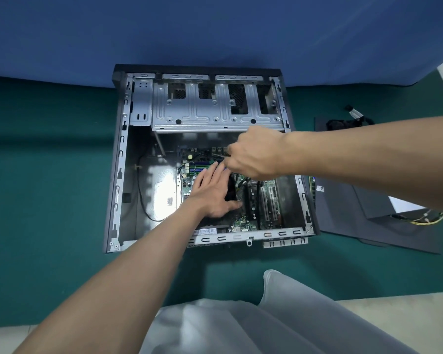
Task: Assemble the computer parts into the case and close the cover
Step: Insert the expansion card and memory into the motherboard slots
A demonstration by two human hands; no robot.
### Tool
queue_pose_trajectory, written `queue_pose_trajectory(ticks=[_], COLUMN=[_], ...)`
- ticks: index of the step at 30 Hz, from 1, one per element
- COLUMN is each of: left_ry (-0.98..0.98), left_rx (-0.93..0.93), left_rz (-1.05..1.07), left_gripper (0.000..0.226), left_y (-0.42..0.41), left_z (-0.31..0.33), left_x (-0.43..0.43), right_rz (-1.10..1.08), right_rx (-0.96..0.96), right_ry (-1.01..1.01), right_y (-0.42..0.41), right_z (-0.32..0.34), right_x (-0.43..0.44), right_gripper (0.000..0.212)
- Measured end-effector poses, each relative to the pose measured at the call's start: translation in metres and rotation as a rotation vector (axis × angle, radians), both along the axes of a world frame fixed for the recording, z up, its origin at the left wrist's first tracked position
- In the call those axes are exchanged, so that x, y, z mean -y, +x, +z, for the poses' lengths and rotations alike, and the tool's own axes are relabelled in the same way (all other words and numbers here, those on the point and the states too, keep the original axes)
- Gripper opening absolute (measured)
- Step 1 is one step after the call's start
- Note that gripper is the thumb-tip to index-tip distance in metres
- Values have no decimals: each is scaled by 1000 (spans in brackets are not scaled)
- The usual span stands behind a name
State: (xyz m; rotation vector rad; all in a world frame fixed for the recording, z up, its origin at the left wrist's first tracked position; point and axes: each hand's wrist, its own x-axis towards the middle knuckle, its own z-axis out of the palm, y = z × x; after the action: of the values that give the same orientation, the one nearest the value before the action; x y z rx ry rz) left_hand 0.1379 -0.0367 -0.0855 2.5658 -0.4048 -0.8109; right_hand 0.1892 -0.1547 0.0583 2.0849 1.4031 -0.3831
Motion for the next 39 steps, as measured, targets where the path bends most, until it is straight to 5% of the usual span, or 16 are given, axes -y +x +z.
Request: queue_pose_trajectory(ticks=[6,8,12,15,17,20,22,29,31,33,37,39], left_ry=[-22,-22,-17,-12,-14,-17,-20,-4,7,5,-13,-19], left_rx=[-5,0,3,10,10,-1,-1,0,4,1,-4,-2], left_rz=[-1,-6,1,4,3,0,0,-6,-7,-1,1,4], left_gripper=[93,92,94,98,97,94,93,95,97,97,94,94], left_y=[-1,-1,0,0,0,0,-1,0,0,0,0,0], left_z=[-1,-1,0,0,0,0,-1,-1,-2,-2,-2,-1], left_x=[0,0,1,0,0,0,0,1,1,1,0,0], right_rz=[-975,-927,-386,-109,-329,-1022,-1128,-191,-96,-252,-993,-1117], right_rx=[-246,-259,-119,-77,-124,-259,-268,9,-19,-91,-326,-445], right_ry=[128,59,9,48,129,294,247,37,64,102,169,145], right_y=[17,19,5,1,1,13,17,1,-3,-5,14,19], right_z=[-4,-3,-3,-7,-10,-14,-12,-8,-10,-13,-17,-16], right_x=[-1,0,7,9,5,-1,-2,13,15,13,8,9], right_gripper=[29,26,8,14,24,29,27,18,16,18,23,25])
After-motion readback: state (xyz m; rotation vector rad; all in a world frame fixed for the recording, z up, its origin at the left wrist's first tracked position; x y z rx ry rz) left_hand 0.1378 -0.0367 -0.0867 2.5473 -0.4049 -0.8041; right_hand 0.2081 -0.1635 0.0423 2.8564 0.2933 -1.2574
